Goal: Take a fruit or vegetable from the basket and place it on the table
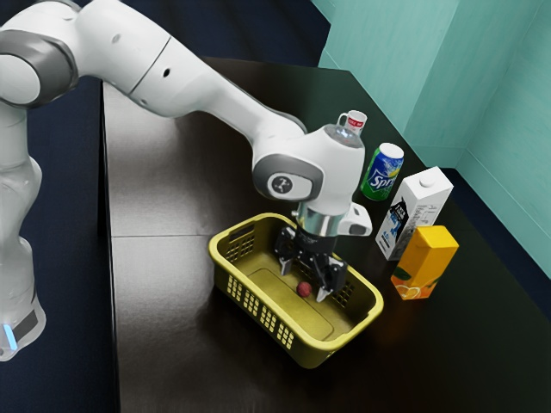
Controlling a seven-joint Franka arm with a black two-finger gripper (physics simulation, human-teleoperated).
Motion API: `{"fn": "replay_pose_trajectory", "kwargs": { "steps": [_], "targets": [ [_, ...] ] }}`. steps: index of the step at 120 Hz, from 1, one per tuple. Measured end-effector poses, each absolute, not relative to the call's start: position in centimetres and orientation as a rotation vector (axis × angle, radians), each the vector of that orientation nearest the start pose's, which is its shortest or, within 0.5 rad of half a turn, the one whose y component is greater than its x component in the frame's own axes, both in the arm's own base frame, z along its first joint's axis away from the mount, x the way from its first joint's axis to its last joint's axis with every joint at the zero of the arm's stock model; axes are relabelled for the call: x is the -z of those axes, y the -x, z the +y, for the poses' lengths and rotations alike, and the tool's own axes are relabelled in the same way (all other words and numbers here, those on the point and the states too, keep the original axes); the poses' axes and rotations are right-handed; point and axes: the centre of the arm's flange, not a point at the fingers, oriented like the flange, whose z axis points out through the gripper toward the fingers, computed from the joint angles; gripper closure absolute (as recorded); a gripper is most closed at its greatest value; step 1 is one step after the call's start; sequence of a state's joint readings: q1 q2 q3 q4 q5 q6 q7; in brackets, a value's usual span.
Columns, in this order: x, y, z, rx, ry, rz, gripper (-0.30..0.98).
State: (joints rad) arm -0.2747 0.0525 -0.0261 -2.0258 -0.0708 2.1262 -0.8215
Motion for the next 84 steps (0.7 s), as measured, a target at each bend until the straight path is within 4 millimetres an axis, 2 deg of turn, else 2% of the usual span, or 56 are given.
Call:
{"fn": "replay_pose_trajectory", "kwargs": {
  "steps": [68,74,84],
  "targets": [
    [-41.84,-54.16,-17.03,-0.001,3.087,-0.918,0.01],
    [-41.81,-54.17,-17.04,-0.002,3.087,-0.922,0.05],
    [-41.83,-54.17,-17.04,-0.003,3.088,-0.927,0.22]
  ]
}}
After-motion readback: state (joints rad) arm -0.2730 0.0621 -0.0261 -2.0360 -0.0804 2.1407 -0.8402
